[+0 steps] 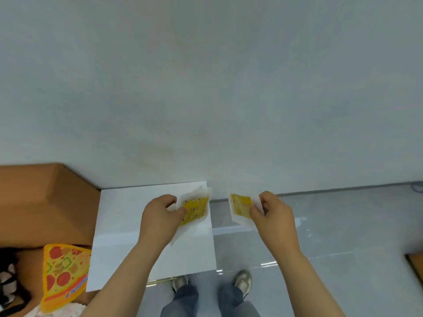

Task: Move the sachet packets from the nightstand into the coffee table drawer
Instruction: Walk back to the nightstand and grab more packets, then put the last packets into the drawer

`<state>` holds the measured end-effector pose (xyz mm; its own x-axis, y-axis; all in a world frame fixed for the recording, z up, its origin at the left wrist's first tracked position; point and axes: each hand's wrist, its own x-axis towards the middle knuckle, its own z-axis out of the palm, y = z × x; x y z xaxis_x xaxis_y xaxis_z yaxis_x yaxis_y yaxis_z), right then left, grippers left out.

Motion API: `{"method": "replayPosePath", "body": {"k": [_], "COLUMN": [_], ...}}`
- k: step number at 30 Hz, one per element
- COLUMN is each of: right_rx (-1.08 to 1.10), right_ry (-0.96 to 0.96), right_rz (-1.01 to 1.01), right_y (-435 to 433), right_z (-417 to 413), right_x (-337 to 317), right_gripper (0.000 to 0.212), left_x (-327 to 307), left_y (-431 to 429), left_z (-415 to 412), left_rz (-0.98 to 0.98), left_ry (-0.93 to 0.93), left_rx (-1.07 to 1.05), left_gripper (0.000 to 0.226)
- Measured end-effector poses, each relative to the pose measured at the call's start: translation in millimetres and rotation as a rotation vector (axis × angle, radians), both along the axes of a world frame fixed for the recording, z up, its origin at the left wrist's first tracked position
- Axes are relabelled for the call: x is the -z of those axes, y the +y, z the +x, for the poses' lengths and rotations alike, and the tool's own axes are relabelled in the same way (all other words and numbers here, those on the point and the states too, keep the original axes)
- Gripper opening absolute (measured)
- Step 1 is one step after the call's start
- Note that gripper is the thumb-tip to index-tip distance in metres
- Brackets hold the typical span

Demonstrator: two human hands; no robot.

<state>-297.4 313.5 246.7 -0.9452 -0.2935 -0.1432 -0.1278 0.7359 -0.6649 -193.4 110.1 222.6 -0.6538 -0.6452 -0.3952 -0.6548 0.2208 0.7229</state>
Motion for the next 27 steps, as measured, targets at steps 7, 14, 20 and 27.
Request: {"method": "replayPosePath", "body": {"k": [7,14,20,27], "right_rx": [0.278,0.520,0.678,0.917], "right_ry": [0.081,0.178,0.258,0.296], "right_rz": [-0.108,-0.161,-0.135,-0.073], "right_y": [104,246,380,506], "right_z": [20,58,105,162], "right_x": [-64,-110,-140,-156], "right_gripper": [0.015,0.023,0.021,0.011], "left_x": [-78,-130,-151,-166], "left_y": [85,225,375,520], "left_z": [-42,-59,-50,-39], "left_rz": [-0.007,0.016,0.126,0.149], "left_ry": [0.206,0.358,0.419,0.447], "left_rx": [0.263,0.522,0.722,0.975], "left_gripper": [0.015,0.015,0.023,0.011]}}
